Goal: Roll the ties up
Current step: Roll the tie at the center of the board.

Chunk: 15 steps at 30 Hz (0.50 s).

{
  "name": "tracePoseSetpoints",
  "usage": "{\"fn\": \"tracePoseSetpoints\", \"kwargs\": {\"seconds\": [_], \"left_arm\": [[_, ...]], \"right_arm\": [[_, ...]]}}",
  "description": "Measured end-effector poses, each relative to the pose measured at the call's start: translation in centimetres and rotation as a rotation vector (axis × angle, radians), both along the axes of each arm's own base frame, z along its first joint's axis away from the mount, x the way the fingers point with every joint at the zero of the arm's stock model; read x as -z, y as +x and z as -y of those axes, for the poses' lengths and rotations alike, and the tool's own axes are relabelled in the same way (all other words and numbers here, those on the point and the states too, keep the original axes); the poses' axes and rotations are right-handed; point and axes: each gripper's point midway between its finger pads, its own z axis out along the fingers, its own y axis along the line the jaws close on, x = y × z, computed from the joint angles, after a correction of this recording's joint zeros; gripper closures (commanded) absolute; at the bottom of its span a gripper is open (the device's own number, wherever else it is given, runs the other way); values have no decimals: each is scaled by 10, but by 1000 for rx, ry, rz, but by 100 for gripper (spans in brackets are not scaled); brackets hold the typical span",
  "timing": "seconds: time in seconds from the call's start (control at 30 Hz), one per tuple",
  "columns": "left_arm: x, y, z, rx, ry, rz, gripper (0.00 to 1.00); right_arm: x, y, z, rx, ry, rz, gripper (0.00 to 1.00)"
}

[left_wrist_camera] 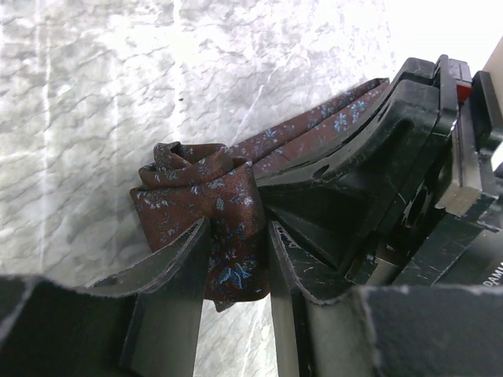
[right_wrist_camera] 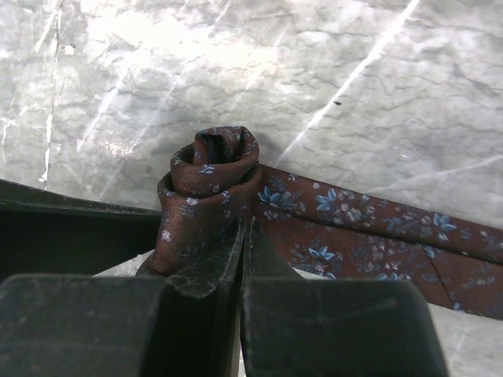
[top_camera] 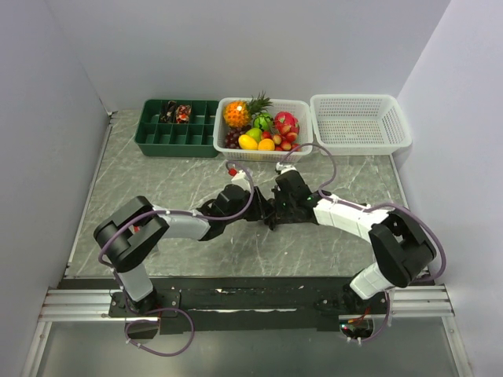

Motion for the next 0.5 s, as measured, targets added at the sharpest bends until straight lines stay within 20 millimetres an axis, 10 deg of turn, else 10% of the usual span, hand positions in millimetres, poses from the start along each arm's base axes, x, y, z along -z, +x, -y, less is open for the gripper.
{"fn": "tracePoseSetpoints", "kwargs": {"seconds": [0.5], "left_arm": [[1,9,28,36,-16,-2,57]], "right_arm": [[-33,9,44,123,52,79,100]]}}
